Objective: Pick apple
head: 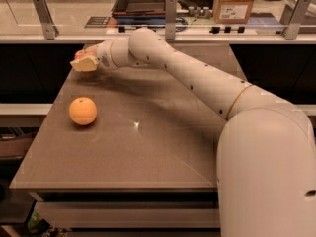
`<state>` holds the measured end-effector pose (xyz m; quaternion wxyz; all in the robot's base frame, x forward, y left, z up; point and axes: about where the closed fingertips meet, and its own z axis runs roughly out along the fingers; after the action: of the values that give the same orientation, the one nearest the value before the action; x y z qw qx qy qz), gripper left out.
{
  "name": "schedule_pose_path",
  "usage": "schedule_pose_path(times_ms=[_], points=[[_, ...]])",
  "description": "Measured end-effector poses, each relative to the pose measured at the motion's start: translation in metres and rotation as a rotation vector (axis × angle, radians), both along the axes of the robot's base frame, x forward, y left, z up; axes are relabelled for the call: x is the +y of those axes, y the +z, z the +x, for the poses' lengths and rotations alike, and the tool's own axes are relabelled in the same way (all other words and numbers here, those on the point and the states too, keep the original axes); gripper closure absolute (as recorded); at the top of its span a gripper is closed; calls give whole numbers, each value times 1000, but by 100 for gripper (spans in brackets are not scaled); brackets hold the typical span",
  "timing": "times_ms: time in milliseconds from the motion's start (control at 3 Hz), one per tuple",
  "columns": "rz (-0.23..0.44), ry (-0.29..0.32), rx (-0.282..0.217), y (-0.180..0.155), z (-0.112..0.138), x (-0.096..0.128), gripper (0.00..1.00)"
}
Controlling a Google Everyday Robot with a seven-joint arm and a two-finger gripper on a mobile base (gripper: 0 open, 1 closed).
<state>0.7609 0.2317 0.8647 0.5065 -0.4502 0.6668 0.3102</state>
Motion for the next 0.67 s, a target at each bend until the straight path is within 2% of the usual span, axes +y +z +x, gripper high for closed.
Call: schedule_pose_path(times_ms=[667], points=[[-13,22,-90,58,0,-19,100]])
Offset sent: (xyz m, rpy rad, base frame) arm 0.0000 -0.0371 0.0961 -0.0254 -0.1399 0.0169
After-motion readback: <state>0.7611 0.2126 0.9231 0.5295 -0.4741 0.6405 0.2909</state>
